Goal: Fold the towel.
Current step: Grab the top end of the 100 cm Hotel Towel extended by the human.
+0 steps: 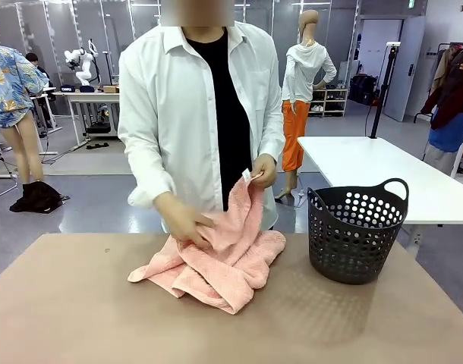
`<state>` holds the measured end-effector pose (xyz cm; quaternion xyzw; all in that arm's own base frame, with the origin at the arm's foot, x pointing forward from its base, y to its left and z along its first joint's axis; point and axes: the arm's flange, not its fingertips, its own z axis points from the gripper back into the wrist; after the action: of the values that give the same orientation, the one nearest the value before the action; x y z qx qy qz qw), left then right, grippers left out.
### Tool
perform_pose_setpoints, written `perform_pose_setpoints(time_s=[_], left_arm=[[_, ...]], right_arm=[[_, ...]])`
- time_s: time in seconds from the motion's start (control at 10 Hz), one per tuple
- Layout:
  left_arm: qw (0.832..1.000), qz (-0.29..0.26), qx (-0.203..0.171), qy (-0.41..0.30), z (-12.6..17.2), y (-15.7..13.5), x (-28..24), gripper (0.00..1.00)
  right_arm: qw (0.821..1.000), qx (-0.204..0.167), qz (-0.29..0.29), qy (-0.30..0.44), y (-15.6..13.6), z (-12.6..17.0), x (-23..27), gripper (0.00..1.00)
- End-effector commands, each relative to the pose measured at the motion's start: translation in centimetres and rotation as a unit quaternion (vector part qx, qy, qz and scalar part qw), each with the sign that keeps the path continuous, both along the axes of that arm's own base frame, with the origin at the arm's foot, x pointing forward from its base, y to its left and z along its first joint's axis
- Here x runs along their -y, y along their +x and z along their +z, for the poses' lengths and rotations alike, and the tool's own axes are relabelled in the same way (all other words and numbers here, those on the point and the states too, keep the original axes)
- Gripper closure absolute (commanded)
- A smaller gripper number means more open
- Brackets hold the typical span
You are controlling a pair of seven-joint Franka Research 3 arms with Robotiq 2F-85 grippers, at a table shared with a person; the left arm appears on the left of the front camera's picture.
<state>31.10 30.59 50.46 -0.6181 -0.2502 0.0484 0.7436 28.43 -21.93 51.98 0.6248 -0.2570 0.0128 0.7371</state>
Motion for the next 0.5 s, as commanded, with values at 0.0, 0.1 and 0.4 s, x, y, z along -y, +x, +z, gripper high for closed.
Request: perform_pose_setpoints(time_s=[0.0,0.1,0.4], left_arm=[[1.000,-0.005,0.000,0.000,0.13,-0.37,0.15,0.00],[1.000,-0.005,0.000,0.000,0.13,-0.37,0.15,0.00],[1.000,-0.005,0.000,0.000,0.13,-0.37,0.15,0.00]], right_arm=[[1.000,0.008,0.000,0.004,0.03,0.15,0.02,0.00],[1.000,0.008,0.000,0.004,0.03,0.15,0.02,0.00],[1.000,0.008,0.000,0.004,0.03,0.15,0.02,0.00]])
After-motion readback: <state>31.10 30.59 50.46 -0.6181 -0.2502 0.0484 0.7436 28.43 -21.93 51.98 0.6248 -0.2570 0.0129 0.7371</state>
